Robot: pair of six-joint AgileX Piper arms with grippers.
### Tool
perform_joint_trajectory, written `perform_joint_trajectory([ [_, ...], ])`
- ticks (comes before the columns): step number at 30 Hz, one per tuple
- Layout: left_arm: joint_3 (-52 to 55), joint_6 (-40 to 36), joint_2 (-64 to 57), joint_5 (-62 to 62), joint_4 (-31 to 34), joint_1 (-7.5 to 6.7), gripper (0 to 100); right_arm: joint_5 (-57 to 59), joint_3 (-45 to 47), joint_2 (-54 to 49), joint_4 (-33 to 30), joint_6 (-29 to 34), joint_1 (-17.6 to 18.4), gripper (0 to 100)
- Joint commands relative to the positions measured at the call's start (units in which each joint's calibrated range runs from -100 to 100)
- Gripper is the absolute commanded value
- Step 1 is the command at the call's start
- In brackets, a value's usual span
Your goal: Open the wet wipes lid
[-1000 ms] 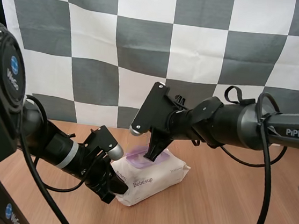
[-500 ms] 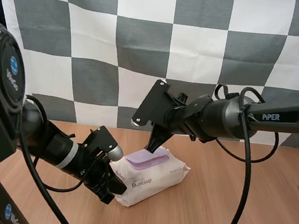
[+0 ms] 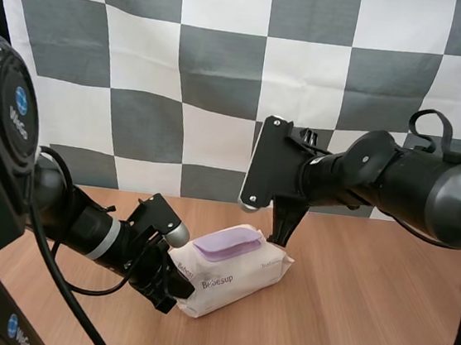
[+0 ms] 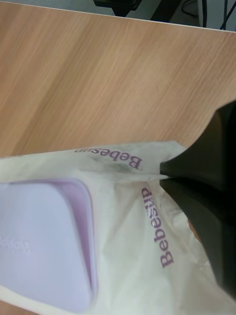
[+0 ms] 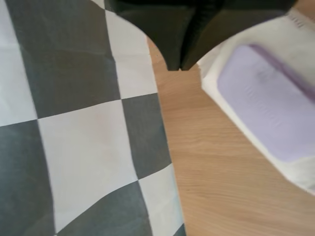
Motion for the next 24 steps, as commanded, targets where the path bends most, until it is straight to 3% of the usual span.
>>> perform_joint_trajectory([
  [1,0.02,0.05,0.02,-0.05,-0.55,-0.02,0,52.93,1.74,-3.34,-21.72,8.66,-0.21,0],
  [9,0.02,0.05,0.02,0.12,-0.55,-0.02,0,45.44,8.88,-3.34,-21.8,7.9,-0.21,0],
  [16,0.02,0.05,0.02,0.89,-0.55,-0.02,0,40.41,9.31,-3.34,-13.44,2.15,-0.21,0],
  [24,0.02,0.05,0.02,0.89,-0.55,-0.02,0,33.21,9.31,-0.77,-10.67,0.07,-0.21,0],
])
